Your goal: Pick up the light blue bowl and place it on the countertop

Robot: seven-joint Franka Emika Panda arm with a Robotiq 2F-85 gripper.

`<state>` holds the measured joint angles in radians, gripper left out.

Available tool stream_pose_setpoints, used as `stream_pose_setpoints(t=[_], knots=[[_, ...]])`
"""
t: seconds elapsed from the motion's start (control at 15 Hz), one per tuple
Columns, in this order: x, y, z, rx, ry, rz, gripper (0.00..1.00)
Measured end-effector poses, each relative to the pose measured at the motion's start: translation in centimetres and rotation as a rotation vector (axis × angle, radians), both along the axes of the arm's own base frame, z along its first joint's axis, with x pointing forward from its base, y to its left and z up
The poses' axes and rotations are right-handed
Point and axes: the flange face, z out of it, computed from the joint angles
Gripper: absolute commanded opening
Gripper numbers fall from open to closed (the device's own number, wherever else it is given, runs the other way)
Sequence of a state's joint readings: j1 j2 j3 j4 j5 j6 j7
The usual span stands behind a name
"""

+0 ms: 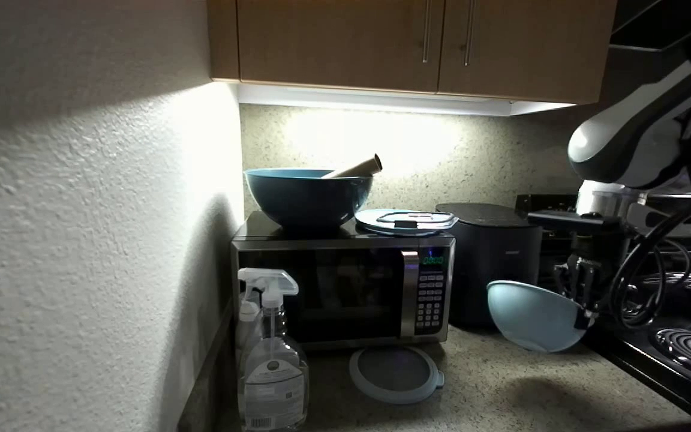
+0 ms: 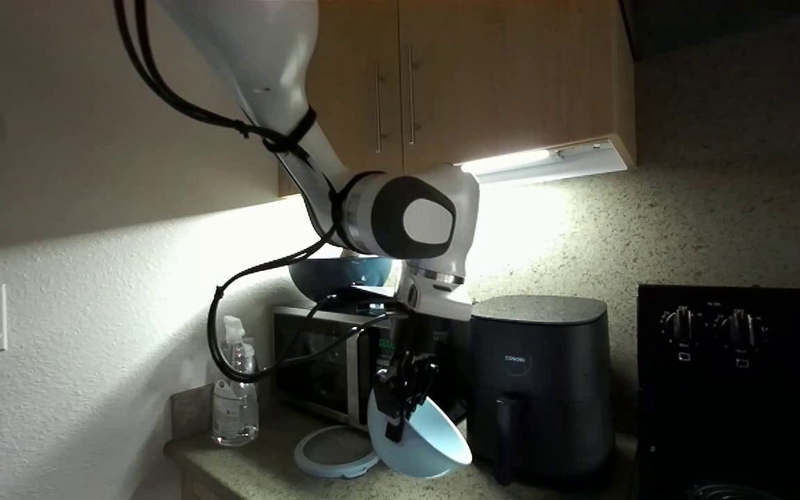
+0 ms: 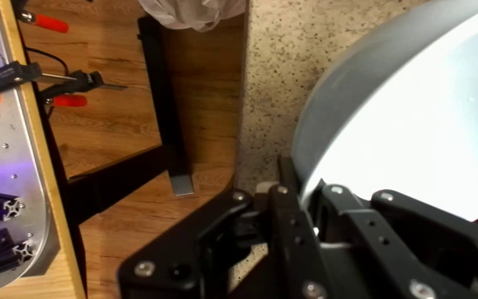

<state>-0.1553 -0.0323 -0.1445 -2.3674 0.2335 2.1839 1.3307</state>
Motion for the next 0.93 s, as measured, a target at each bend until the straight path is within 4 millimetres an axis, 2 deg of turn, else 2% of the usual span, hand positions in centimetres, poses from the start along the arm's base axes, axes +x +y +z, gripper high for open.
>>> stream_pose_setpoints(t=[0.13,0.27,0.47,0.6,0.93], knots=[[0.5,-0.3,-1.7,0.02,0.071,-0.008,0.02],[1.4,-0.7,-2.6,-0.007,0.1,-0.038,0.02],[2.9,-1.7,-2.6,-0.172,0.081,-0.075,0.02],[3.6,-1.7,-2.8,-0.224,0.072,-0.059,0.02],[3.6,-2.0,-4.3,-0.112,0.076,-0.123,0.02]])
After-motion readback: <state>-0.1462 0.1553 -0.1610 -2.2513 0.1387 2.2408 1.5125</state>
